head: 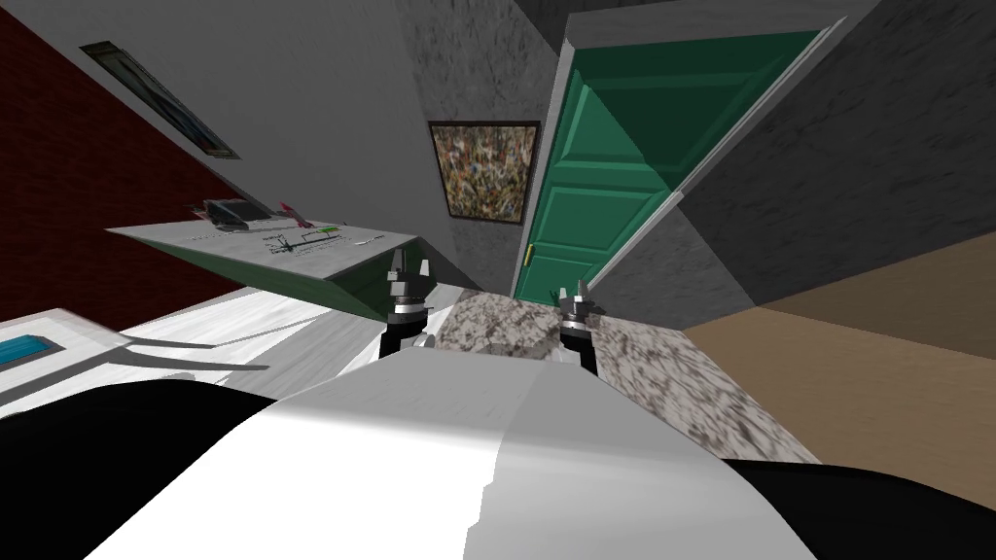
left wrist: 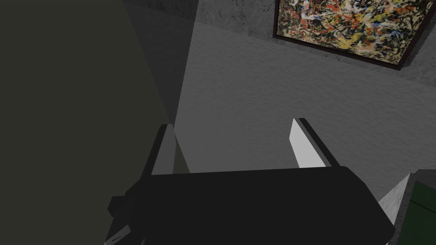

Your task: Pull the door open

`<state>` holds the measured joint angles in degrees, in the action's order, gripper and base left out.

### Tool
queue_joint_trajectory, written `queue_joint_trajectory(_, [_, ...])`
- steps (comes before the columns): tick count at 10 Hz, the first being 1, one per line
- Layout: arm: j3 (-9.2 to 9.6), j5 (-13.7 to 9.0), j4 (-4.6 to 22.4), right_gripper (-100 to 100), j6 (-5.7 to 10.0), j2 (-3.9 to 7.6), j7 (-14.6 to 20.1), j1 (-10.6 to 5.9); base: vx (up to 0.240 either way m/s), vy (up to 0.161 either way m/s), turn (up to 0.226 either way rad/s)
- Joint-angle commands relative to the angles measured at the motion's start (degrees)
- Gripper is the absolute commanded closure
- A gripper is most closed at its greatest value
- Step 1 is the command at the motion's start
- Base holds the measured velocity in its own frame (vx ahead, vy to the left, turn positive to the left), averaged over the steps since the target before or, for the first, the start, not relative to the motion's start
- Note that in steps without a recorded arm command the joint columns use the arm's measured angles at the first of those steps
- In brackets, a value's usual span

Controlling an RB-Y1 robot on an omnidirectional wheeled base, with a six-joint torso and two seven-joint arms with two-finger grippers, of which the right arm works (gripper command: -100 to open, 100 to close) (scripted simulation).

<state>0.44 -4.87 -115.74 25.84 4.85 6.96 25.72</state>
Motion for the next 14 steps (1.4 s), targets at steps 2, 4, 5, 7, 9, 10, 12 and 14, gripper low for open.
queue_joint_trajectory(2, [0.52,-0.91,2.57,-100,0.94,0.37,2.93,-0.7,0.092,0.01,0.008])
queue_joint_trajectory(4, [0.87,-1.74,4.66,-100,1.58,0.74,5.39,-1.36,0.097,0.002,0.01])
queue_joint_trajectory(5, [1.05,-2.15,5.7,-100,1.89,0.93,6.61,-1.69,0.095,0.015,0.009])
queue_joint_trajectory(7, [1.41,-2.98,7.79,-100,2.53,1.3,9.08,-2.36,0.111,0.008,0.007])
queue_joint_trajectory(9, [1.81,-3.89,10.1,-100,3.23,1.69,11.8,-3.09,0.099,0.006,0.011])
queue_joint_trajectory(10, [2.0,-4.34,11.25,-100,3.58,1.89,13.15,-3.46,0.089,0.003,0.008])
queue_joint_trajectory(12, [2.4,-5.25,13.55,-100,4.28,2.28,15.87,-4.19,0.099,0.011,0.011])
queue_joint_trajectory(14, [2.82,-6.22,15.99,-100,5.02,2.69,18.73,-4.96,0.1,0.007,0.007])
